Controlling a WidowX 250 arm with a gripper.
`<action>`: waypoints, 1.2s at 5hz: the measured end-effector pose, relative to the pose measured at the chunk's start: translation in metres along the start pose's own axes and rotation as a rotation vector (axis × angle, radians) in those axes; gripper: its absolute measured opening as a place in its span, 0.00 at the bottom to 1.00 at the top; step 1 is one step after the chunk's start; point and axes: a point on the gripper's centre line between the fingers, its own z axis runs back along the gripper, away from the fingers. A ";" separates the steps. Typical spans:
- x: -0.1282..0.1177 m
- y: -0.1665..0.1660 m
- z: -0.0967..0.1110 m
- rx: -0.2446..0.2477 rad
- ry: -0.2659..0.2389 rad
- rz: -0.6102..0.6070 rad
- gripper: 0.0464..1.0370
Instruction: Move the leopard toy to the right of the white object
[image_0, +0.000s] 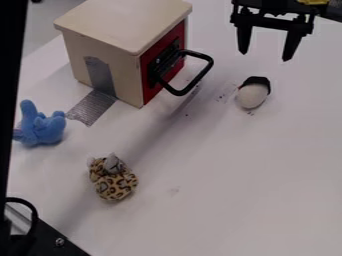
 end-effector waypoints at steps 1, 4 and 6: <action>-0.005 0.002 -0.021 0.020 0.055 0.000 0.96; -0.121 0.039 -0.025 0.090 -0.001 -0.130 0.96; -0.178 0.076 -0.023 0.138 -0.011 -0.239 0.96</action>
